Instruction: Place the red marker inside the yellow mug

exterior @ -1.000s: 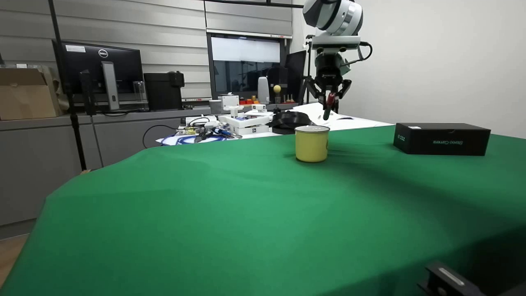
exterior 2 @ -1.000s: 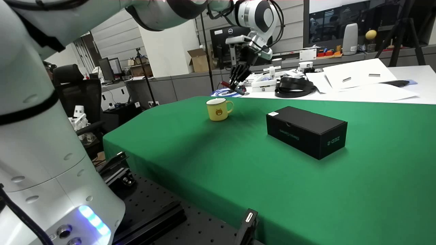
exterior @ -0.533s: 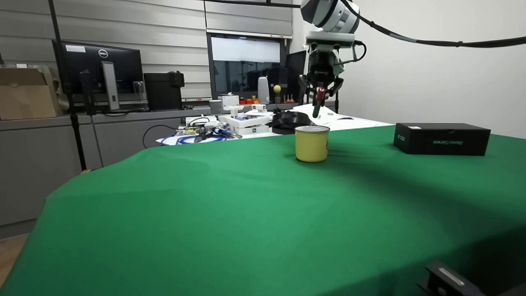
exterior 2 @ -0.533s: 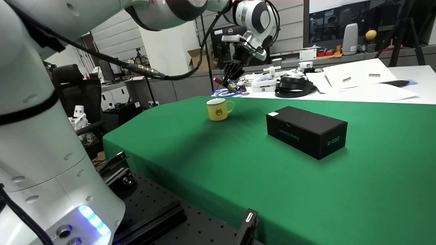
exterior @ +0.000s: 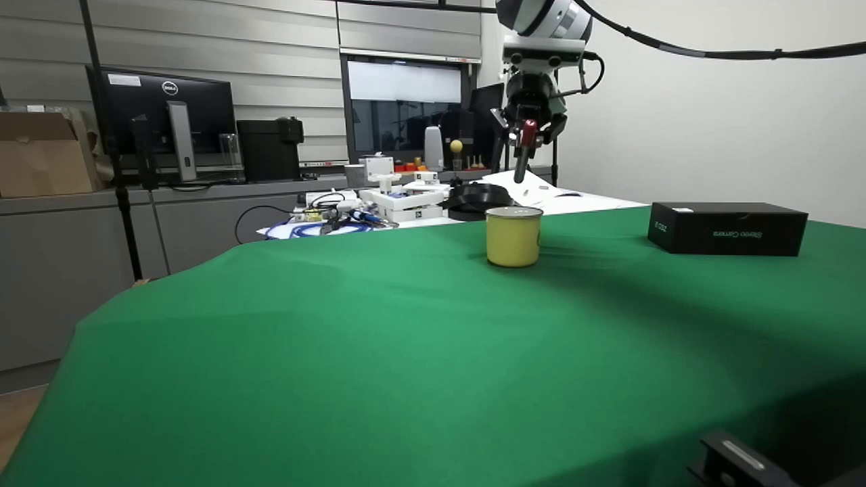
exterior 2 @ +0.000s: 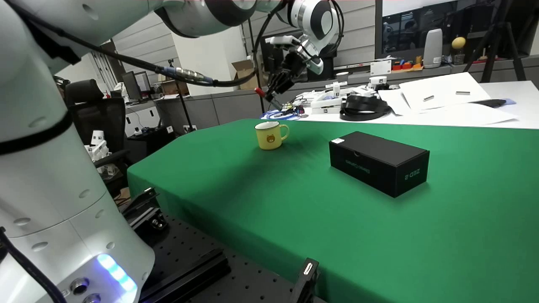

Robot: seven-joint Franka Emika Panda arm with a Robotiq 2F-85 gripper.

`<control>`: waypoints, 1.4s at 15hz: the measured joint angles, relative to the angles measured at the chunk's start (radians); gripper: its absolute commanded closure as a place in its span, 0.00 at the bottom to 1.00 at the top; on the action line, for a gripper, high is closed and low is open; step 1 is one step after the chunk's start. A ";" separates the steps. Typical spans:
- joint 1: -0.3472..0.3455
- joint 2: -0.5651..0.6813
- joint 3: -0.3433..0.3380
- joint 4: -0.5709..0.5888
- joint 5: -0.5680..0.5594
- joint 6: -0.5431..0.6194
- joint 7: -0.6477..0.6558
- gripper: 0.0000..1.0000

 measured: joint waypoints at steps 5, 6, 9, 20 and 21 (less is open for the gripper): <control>-0.011 0.010 0.011 0.000 0.049 -0.103 0.027 0.95; -0.011 0.015 0.011 0.000 0.053 -0.108 0.028 0.95; -0.011 0.034 0.016 0.003 0.054 -0.116 0.028 0.95; -0.015 0.146 0.036 0.045 0.053 -0.120 0.027 0.41; -0.015 0.149 0.037 0.050 0.053 -0.123 0.027 0.33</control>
